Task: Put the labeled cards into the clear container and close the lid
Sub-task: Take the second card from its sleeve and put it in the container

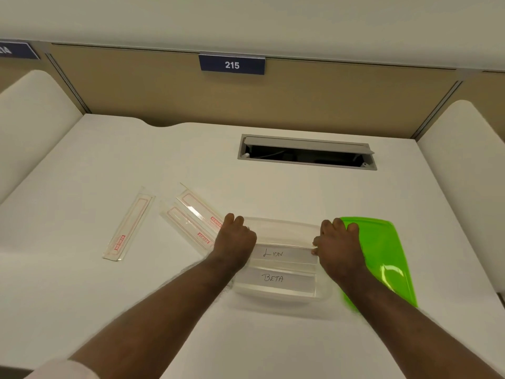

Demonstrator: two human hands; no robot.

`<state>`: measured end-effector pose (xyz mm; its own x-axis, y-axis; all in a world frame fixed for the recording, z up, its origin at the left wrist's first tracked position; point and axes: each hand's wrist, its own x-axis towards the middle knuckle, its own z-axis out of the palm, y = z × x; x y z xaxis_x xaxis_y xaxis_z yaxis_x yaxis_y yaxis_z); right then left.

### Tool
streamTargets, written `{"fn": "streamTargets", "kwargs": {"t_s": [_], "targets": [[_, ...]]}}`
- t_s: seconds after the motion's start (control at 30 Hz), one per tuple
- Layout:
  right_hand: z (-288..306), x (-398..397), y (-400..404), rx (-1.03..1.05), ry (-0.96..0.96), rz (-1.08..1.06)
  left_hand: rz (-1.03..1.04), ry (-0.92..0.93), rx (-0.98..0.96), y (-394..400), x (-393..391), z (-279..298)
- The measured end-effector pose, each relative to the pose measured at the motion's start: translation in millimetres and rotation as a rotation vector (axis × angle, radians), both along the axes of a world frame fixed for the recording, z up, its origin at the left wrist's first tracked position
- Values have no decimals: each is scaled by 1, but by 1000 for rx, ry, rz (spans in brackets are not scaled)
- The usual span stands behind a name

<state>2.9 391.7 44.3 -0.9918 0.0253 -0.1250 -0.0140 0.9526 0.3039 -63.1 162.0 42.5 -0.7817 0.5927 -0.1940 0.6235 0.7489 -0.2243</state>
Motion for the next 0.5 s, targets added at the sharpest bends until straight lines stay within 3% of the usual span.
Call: {"fn": "streamTargets", "kwargs": {"t_s": [0.5], "targets": [[-7, -7, -19, 89, -111, 10, -82, 2, -103, 11, -4, -12]]}}
